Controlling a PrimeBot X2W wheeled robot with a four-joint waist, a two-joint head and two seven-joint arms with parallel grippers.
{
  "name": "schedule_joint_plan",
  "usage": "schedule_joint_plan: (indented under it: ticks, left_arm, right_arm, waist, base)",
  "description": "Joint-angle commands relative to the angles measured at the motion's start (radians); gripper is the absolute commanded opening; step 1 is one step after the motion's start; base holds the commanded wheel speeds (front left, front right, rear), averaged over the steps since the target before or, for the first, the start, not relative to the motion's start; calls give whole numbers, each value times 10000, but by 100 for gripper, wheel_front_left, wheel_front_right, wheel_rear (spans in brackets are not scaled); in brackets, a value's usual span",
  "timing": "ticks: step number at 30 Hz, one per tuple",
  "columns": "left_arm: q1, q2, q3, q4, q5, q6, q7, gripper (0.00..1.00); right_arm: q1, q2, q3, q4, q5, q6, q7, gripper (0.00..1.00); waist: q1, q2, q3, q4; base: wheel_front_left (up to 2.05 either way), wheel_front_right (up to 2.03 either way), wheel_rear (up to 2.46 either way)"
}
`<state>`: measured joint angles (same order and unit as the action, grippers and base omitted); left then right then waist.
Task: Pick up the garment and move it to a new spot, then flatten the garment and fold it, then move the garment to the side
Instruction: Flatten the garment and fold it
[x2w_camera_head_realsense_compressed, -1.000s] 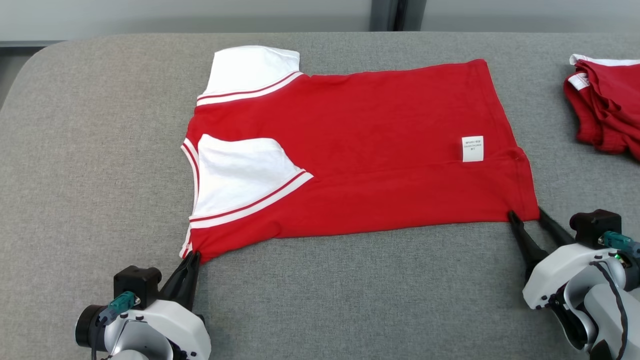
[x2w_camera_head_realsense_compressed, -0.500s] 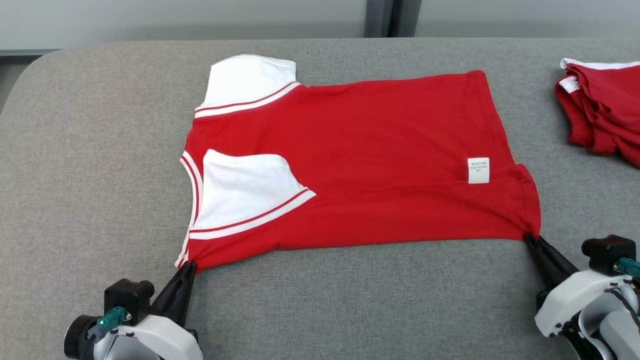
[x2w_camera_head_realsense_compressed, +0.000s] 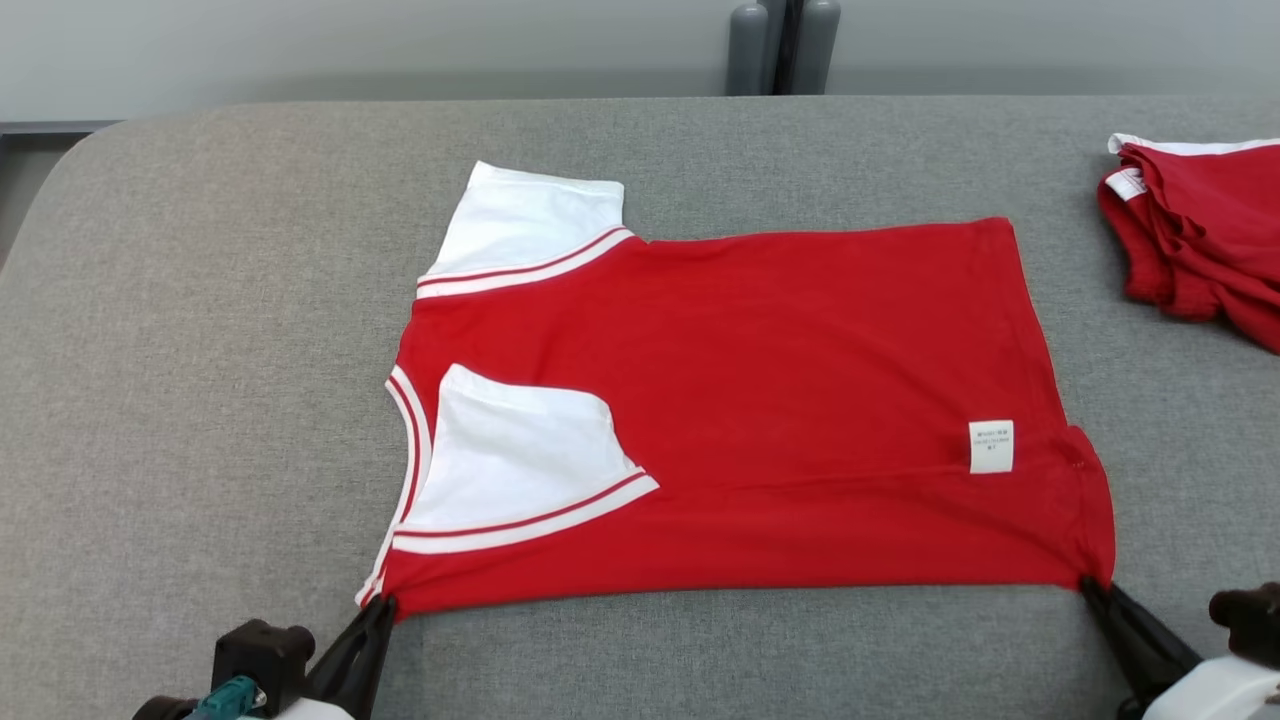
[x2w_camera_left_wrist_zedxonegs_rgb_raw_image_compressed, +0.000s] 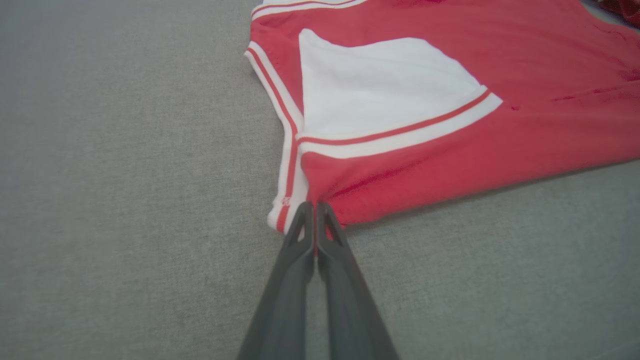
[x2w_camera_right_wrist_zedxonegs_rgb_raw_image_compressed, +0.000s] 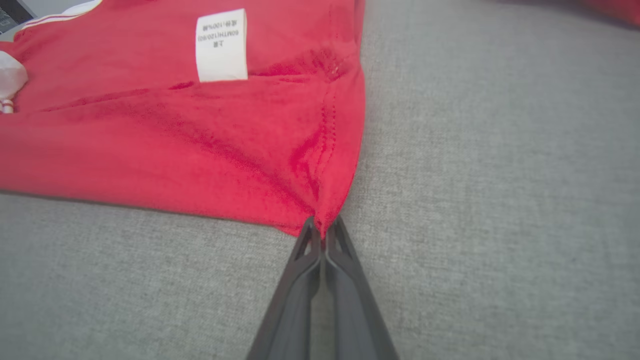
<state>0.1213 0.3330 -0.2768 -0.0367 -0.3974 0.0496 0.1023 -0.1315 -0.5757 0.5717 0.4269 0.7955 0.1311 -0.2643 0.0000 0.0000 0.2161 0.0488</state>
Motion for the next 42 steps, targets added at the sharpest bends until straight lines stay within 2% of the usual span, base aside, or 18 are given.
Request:
schedule_joint_plan:
  ticks: [1,5,15,16,17,18,19,20,21,22,23,30,33,37,42]
  left_arm:
    - [151,97,11,-73,-54,81,118,0]
    - [314,97,-68,-119,-183,102,402,0]
    - [337,-55,1,228,-377,363,623,0]
    - [327,-56,-4,257,-378,383,613,0]
    - [314,-74,1,267,-383,406,571,0]
    - [279,-80,9,267,-343,421,499,0]
    - [238,-87,25,283,-282,464,420,28]
    - [211,-108,26,309,-263,496,378,46]
    - [176,-128,33,315,-251,518,336,77]
    - [145,-138,35,316,-246,534,300,94]
    - [127,-149,45,314,-259,570,292,100]
    - [74,-173,518,-129,-388,950,-95,100]
    - [-95,-376,986,-547,-589,1216,-711,100]
    - [-474,-715,1155,-783,-644,1316,-1355,100]
    - [-1059,-1031,765,-610,-433,1130,-1804,100]
  right_arm:
    - [352,-138,61,-203,157,-4,127,0]
    - [727,-222,-22,-754,263,-5,413,0]
    - [878,-96,-171,-810,393,-5,855,0]
    - [871,-87,-214,-801,357,-5,861,2]
    - [840,-99,-262,-791,279,-5,842,28]
    - [798,-86,-310,-774,259,-5,820,38]
    - [767,-67,-349,-751,225,-5,819,46]
    - [723,-64,-384,-726,176,-5,809,69]
    - [677,-50,-429,-725,125,-5,775,82]
    - [656,-22,-457,-723,93,-5,757,92]
    - [643,-22,-494,-714,26,-5,752,100]
    - [579,-118,-1400,-734,-423,-4,365,100]
    - [372,108,-2306,-893,-1380,-4,79,100]
    - [30,835,-2930,-1405,-2615,-2,-24,100]
    - [-258,2128,-3380,-2544,-3845,-4,-30,100]
  waist:
    - [0,0,-37,-26]
    - [0,0,-61,-139]
    - [0,0,-139,-191]
    - [0,0,-144,-192]
    - [0,0,-148,-193]
    - [0,0,-149,-194]
    - [0,0,-152,-190]
    - [0,0,-155,-186]
    - [0,0,-157,-184]
    - [0,0,-164,-186]
    - [0,0,-168,-188]
    - [0,0,-208,-205]
    - [0,0,-299,-287]
    - [0,0,-411,-393]
    - [0,0,-462,-519]
  base:
    - [0,0,0]
    - [0,0,0]
    - [0,0,0]
    - [0,0,0]
    - [0,0,0]
    - [0,0,0]
    - [0,0,0]
    - [0,0,0]
    - [0,0,0]
    - [0,0,0]
    - [0,0,0]
    - [0,0,0]
    - [0,0,0]
    - [0,0,0]
    - [0,0,0]
